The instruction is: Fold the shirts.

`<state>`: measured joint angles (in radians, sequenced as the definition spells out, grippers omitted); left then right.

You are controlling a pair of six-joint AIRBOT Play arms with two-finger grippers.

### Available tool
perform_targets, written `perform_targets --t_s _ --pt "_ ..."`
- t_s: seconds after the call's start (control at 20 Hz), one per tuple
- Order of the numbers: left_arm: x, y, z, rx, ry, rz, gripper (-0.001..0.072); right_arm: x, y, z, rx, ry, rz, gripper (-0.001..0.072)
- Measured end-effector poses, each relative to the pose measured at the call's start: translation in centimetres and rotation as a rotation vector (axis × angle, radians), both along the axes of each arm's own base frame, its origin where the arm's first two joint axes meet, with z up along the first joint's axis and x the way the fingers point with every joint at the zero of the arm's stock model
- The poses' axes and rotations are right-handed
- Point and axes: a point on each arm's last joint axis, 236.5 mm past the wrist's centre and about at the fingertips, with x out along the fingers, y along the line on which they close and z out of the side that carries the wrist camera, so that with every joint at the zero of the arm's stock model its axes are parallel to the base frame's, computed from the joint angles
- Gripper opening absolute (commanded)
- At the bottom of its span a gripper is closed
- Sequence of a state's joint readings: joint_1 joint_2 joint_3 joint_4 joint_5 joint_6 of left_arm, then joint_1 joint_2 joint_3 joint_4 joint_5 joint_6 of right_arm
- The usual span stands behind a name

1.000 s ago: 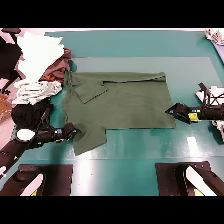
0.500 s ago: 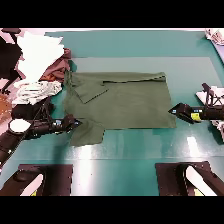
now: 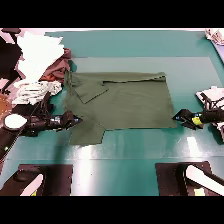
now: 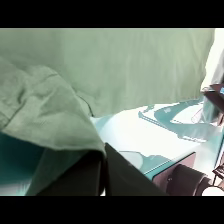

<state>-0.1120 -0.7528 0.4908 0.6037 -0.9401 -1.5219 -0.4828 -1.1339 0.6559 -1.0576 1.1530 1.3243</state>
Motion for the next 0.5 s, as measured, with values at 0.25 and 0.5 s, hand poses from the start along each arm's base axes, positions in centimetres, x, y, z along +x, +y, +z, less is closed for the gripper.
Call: perform_targets --t_s 0.25,0.5 --pt "0.0 0.0 0.2 0.004 0.005 -0.003 0.0027 0.6 2.2 -1.9 0.061 0.041 0.033 0.0647" --pt "0.2 -0.1 0.9 -0.006 -0.003 0.000 0.0027 1.3 6.3 -2.8 0.079 0.032 0.125 0.0021"
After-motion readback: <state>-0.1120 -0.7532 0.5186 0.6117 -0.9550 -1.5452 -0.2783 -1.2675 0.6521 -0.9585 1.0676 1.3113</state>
